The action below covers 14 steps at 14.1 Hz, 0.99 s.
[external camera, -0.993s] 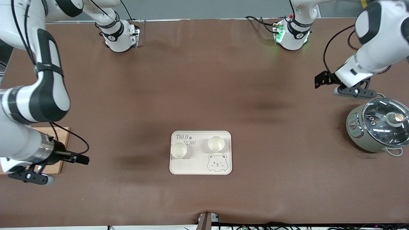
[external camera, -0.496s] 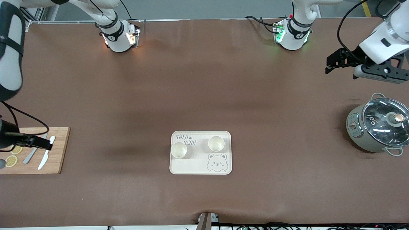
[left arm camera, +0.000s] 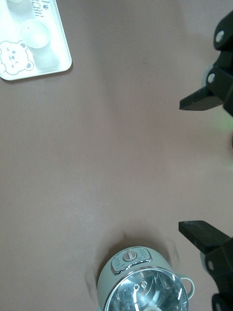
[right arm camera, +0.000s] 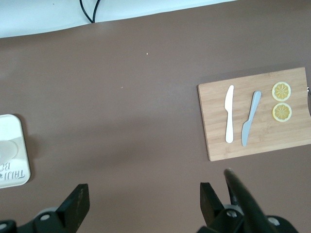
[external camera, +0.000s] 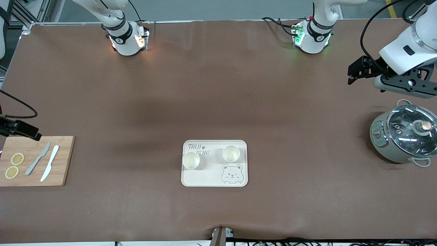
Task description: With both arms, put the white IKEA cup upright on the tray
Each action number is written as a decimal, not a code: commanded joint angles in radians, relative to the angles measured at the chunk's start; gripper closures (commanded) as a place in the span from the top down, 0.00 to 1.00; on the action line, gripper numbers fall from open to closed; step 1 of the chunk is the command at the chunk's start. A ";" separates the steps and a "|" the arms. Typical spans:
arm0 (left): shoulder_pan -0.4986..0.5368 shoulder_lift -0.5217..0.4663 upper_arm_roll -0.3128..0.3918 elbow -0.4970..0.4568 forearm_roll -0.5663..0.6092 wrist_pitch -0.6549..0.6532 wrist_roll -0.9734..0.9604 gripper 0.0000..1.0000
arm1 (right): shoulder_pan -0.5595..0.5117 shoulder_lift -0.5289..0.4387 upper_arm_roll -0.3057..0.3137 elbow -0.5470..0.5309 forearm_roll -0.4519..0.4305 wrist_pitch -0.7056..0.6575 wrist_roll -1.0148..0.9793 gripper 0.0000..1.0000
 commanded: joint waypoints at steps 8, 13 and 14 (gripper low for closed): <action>-0.004 0.009 0.014 0.035 0.009 0.031 0.004 1.00 | -0.040 -0.317 0.018 -0.407 0.053 0.096 -0.008 1.00; -0.001 0.009 0.017 0.035 0.012 0.051 -0.058 1.00 | -0.041 -0.357 0.018 -0.461 0.056 0.096 -0.009 1.00; 0.000 0.009 0.017 0.035 0.014 0.051 -0.060 1.00 | -0.041 -0.357 0.018 -0.461 0.057 0.096 -0.009 1.00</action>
